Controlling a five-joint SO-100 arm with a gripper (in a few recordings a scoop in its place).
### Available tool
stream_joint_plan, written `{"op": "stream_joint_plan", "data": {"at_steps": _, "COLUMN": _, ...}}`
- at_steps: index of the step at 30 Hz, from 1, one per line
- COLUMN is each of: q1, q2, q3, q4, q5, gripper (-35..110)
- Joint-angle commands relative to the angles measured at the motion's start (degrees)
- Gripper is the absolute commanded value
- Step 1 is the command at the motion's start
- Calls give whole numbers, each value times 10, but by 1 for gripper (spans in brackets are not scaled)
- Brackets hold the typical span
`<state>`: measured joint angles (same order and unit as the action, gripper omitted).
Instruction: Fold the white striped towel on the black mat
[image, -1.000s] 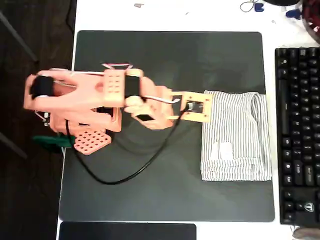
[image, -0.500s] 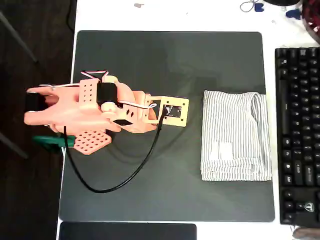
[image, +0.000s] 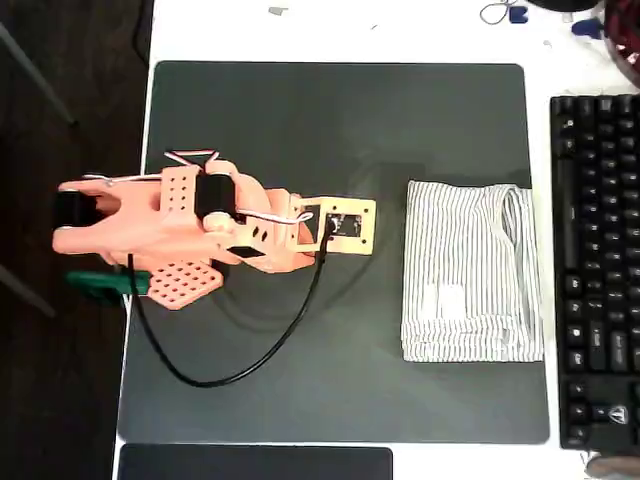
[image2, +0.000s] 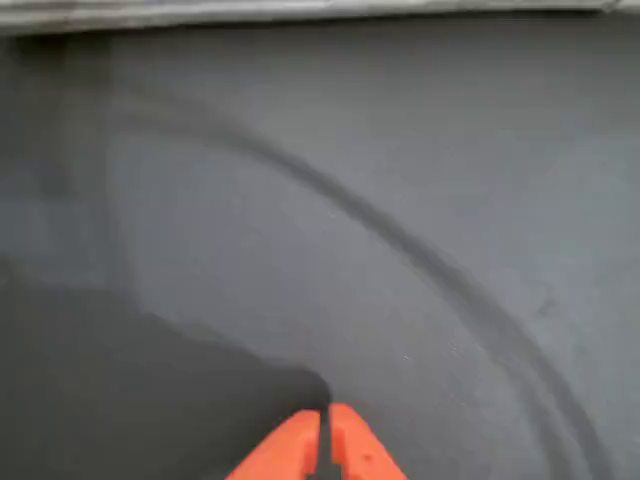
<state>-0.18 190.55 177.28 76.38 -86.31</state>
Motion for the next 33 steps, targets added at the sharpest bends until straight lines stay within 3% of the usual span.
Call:
{"op": "stream_joint_plan", "data": {"at_steps": 1, "q1": 10, "q2": 4, "q3": 11, "q4": -5, "q5": -6, "gripper": 0}}
{"op": "stream_joint_plan", "data": {"at_steps": 33, "q1": -12, "q2": 4, "q3": 11, "q4": -5, "q5": -17, "gripper": 0}}
